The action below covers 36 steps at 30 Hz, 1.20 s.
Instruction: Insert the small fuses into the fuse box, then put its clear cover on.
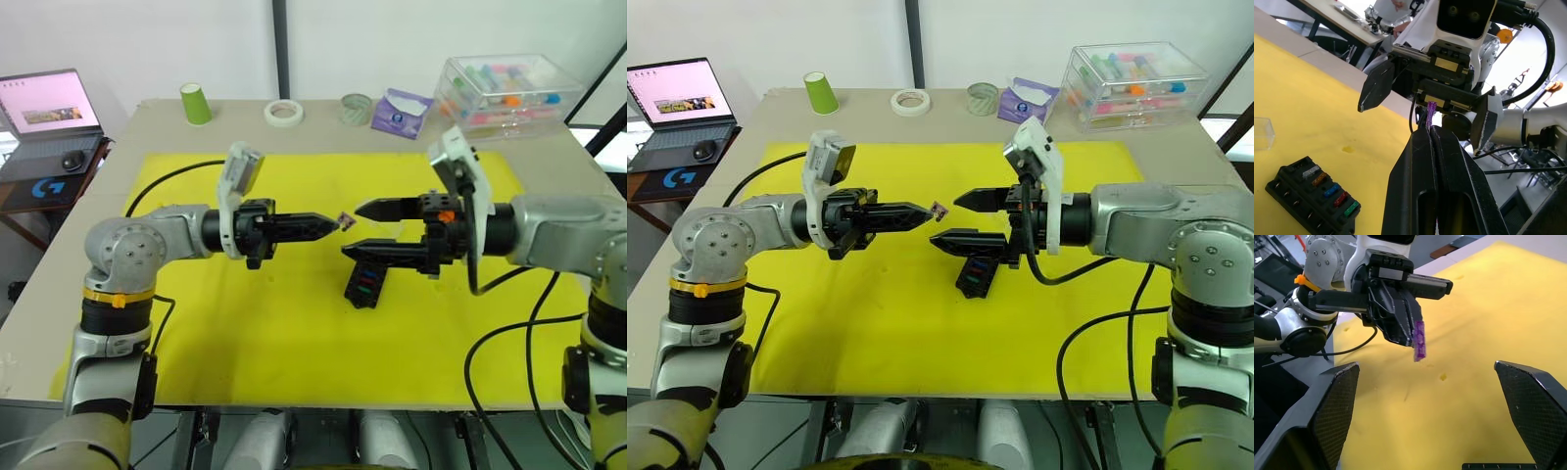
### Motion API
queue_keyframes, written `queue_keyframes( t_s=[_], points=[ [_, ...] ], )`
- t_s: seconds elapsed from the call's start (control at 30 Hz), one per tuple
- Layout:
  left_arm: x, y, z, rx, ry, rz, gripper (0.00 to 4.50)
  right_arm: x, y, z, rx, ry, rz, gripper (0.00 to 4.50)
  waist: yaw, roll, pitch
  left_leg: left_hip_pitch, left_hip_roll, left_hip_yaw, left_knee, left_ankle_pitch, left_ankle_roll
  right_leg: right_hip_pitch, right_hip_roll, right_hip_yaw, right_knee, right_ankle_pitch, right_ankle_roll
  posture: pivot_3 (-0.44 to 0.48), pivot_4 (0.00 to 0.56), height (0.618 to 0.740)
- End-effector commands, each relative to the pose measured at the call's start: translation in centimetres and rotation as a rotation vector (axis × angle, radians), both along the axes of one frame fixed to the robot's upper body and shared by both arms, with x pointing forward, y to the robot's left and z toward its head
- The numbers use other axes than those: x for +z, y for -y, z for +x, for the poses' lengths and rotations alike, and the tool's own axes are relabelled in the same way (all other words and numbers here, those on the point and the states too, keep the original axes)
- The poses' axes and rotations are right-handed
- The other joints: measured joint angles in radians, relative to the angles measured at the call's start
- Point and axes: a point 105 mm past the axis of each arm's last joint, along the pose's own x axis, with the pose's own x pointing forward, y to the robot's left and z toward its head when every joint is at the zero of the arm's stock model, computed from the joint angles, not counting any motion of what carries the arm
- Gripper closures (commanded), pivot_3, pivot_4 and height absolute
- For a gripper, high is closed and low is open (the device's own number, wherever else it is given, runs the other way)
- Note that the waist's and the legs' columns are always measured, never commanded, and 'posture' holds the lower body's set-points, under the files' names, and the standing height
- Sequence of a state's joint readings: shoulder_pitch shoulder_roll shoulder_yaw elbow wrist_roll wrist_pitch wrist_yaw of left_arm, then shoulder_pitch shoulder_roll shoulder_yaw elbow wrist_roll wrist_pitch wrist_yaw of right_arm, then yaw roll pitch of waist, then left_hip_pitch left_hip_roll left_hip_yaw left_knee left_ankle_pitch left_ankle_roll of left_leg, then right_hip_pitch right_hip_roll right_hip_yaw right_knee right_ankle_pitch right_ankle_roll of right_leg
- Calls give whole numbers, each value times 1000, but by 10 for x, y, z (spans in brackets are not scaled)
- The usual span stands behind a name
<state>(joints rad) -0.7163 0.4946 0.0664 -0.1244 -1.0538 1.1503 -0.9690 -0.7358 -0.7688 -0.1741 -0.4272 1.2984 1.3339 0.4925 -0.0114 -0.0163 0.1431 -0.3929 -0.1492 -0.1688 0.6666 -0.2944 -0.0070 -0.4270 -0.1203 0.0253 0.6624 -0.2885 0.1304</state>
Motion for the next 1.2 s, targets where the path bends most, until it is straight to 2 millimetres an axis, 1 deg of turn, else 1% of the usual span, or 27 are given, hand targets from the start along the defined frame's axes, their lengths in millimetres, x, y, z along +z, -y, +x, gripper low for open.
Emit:
queue_keyframes(
  t_s=[0.03, 0.1, 0.2, 0.27, 0.5, 0.6, 0.67, 1.2],
  points=[
    [11, -3, -5, -20, 42, -18, 4500, 17, 4, -5, 9, 33, 72, 24, 0, 0, 0, 0, 0, 0, 0, 0, 0, 0, 0, 0, 0, 0, 0, 0, 150, 740],
    [11, -3, -5, -25, 41, -19, 4500, 18, 3, -5, 9, 26, 85, 24, 1, 0, 0, 0, 0, 0, 0, 0, 0, 0, 0, 0, 0, 0, 0, 0, 150, 740],
    [11, -2, -6, -37, 44, -18, 4500, 17, 2, -5, 3, 20, 82, 665, 0, 0, 0, 0, 0, 0, 0, 0, 0, 0, 0, 0, 0, 0, 0, 0, 150, 740],
    [11, -2, -7, -42, 47, -15, 4500, 16, 1, -5, 5, 15, 82, 1287, 0, 0, 0, 0, 0, 0, 0, 0, 0, 0, 0, 0, 0, 0, 0, 0, 150, 740],
    [12, -2, -6, -43, 56, -16, 4500, 12, -1, -3, -6, 3, 62, 1287, 1, 0, 0, 0, 0, 0, 0, 0, 0, 0, 0, 0, 0, 0, 0, 0, 150, 740],
    [12, -2, -7, -43, 56, -17, 4500, 12, -1, -3, -4, -1, 62, 1845, 1, 0, 0, 0, 0, 0, 0, 0, 0, 0, 0, 0, 0, 0, 0, 0, 150, 740],
    [12, -2, -7, -42, 56, -17, 4500, 12, -2, -3, -1, -4, 67, 2485, 1, 0, 0, 0, 0, 0, 0, 0, 0, 0, 0, 0, 0, 0, 0, 0, 150, 740],
    [11, -2, -6, -39, 65, -12, 4500, 16, -3, -6, 9, -8, 84, 2485, 1, 0, 0, 0, 0, 0, 0, 0, 0, 0, 0, 0, 0, 0, 0, 0, 150, 740]
  ],
)
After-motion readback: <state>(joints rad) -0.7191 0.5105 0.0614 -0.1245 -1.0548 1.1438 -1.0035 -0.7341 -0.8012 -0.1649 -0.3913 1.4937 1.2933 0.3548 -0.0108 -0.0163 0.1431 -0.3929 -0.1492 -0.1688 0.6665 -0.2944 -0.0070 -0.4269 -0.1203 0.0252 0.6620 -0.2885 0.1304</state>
